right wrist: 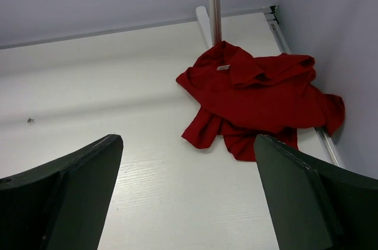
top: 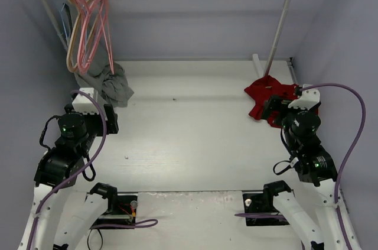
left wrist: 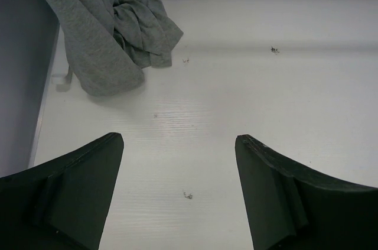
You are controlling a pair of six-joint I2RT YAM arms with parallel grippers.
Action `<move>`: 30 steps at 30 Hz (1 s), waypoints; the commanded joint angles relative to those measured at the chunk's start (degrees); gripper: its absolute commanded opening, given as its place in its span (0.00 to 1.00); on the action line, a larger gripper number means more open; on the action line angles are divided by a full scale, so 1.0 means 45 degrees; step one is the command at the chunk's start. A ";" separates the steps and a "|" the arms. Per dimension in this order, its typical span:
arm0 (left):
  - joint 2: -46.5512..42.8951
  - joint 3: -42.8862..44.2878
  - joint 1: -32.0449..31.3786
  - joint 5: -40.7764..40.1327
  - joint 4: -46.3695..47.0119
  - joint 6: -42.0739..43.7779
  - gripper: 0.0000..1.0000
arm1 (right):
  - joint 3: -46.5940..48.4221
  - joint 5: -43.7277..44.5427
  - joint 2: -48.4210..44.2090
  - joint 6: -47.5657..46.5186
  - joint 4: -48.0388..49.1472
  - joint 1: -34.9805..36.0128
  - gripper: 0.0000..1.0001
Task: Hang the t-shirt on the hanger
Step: Pick up the T-shirt at the corner of the board.
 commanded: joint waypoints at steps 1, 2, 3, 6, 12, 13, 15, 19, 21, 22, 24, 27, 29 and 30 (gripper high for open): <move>0.0411 0.0254 -0.0049 0.0219 0.0923 -0.0171 0.77 | -0.0050 0.1049 0.0170 0.0097 0.0938 0.0091 1.00; 0.0470 0.0254 -0.0049 0.0218 0.0865 -0.0249 0.77 | -0.0011 0.1342 0.0441 0.0215 0.0861 0.0091 1.00; 0.0605 0.0293 -0.0049 0.0218 0.0768 -0.0249 0.77 | 0.0163 0.1906 0.0676 0.0293 0.0724 0.0091 1.00; 0.0918 0.0313 -0.0049 0.0374 0.0630 -0.0425 0.77 | 0.0496 0.3527 0.1886 0.0839 0.0255 0.0071 1.00; 0.1426 0.0117 -0.0049 0.1136 0.0611 -0.0932 0.77 | 0.0751 0.4920 0.4210 0.3395 0.0098 -0.1136 1.00; 0.1505 0.0175 -0.0049 0.1233 0.0533 -0.0972 0.77 | 0.0635 0.4706 0.4852 0.3747 0.0175 -0.1526 1.00; 0.1661 0.0215 -0.0069 0.1448 0.0357 -0.1128 0.77 | 0.0537 0.4238 0.5538 0.4585 0.0351 -0.2598 1.00; 0.1564 0.0137 -0.0089 0.1508 0.0103 -0.1207 0.77 | 0.0673 0.3771 0.8033 0.5781 0.0876 -0.3774 1.00; 0.1369 0.0040 -0.0127 0.1488 0.0063 -0.1226 0.77 | 0.0945 0.3495 0.8974 0.6112 0.1054 -0.4281 1.00; 0.1291 -0.0019 -0.0147 0.1507 0.0063 -0.1226 0.77 | 0.1043 0.3416 0.9907 0.6172 0.1268 -0.4361 1.00; 0.1058 -0.0233 -0.0147 0.1527 0.0025 -0.1362 0.77 | 0.1413 0.3202 1.0752 0.6309 0.1542 -0.4537 1.00; 0.0764 -0.0526 -0.0167 0.1624 -0.0073 -0.1499 0.77 | 0.1746 0.2967 1.2101 0.6466 0.2283 -0.4752 1.00; 0.0569 -0.0644 -0.0167 0.1644 -0.0170 -0.1577 0.77 | 0.1864 0.2520 1.2903 0.6349 0.2987 -0.4909 1.00; 0.0510 -0.0741 -0.0167 0.1644 -0.0210 -0.1616 0.77 | 0.1980 0.2304 1.3137 0.6233 0.3704 -0.4987 1.00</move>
